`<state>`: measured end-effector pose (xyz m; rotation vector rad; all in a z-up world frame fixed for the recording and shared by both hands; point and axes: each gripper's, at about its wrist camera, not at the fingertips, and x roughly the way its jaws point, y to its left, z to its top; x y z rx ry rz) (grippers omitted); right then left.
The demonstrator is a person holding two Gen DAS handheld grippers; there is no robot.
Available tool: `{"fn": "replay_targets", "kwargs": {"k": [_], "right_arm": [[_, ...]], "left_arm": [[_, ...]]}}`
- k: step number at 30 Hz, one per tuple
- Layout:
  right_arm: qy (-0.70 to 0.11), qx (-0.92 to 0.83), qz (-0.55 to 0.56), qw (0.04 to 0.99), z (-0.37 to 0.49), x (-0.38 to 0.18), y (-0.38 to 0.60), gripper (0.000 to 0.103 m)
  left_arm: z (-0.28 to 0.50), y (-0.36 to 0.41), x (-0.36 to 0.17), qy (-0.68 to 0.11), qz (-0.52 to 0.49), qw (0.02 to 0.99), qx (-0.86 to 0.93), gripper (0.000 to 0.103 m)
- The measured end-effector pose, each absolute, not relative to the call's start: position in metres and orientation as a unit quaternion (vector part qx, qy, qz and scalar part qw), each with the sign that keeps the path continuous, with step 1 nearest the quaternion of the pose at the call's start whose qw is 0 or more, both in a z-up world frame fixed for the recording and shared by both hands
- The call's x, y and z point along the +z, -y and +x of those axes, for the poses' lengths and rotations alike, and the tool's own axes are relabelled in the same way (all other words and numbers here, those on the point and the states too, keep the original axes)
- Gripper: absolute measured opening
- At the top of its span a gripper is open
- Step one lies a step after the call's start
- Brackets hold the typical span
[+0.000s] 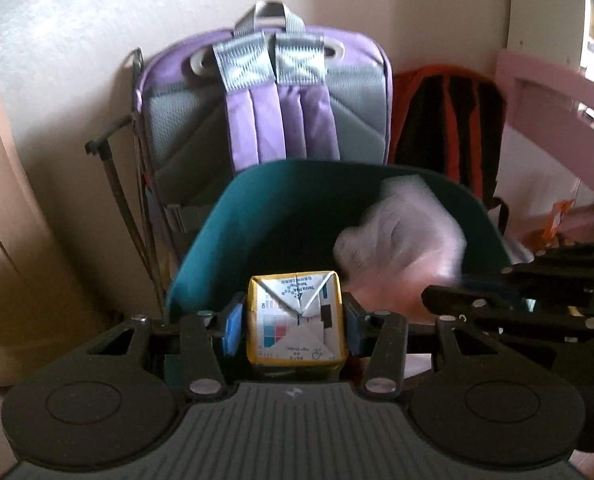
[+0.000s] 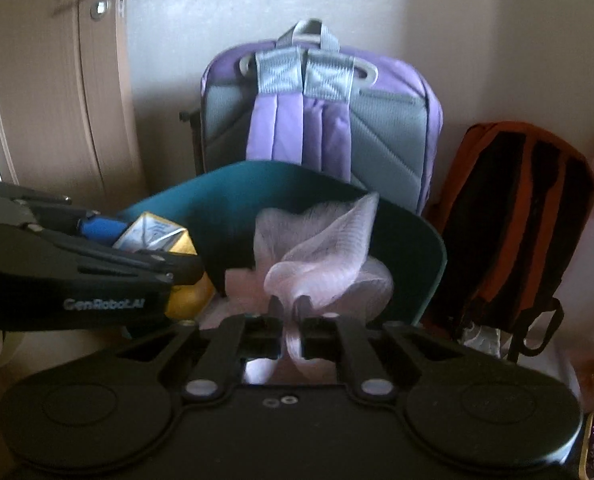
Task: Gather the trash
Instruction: 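Open both tools over the teal wastebasket to drop the carton and net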
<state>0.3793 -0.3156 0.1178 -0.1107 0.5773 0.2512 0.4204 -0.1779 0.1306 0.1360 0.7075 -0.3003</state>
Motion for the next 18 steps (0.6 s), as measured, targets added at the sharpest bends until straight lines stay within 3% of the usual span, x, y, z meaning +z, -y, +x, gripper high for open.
{"fn": "replay_targets", "kwargs": {"k": [5,12,14,18], "right_arm": [[-0.285,0.122,-0.059,0.949,0.381,0.110,0.315,0.017],[-0.276,0.122,-0.050,0.952,0.374,0.111,0.320,0.039],[-0.275,0.120,-0.051,0.953,0.369,0.113,0.321,0.042],[-0.270,0.117,-0.054,0.954,0.355,0.120,0.322,0.046]], "left_arm": [[0.427,0.183,0.120,-0.362,0.066,0.918,-0.148,0.049],[0.424,0.180,0.122,-0.362,0.052,0.919,-0.149,0.050],[0.420,0.178,0.127,-0.358,0.048,0.921,-0.146,0.056],[0.407,0.173,0.139,-0.351,0.041,0.923,-0.150,0.057]]}}
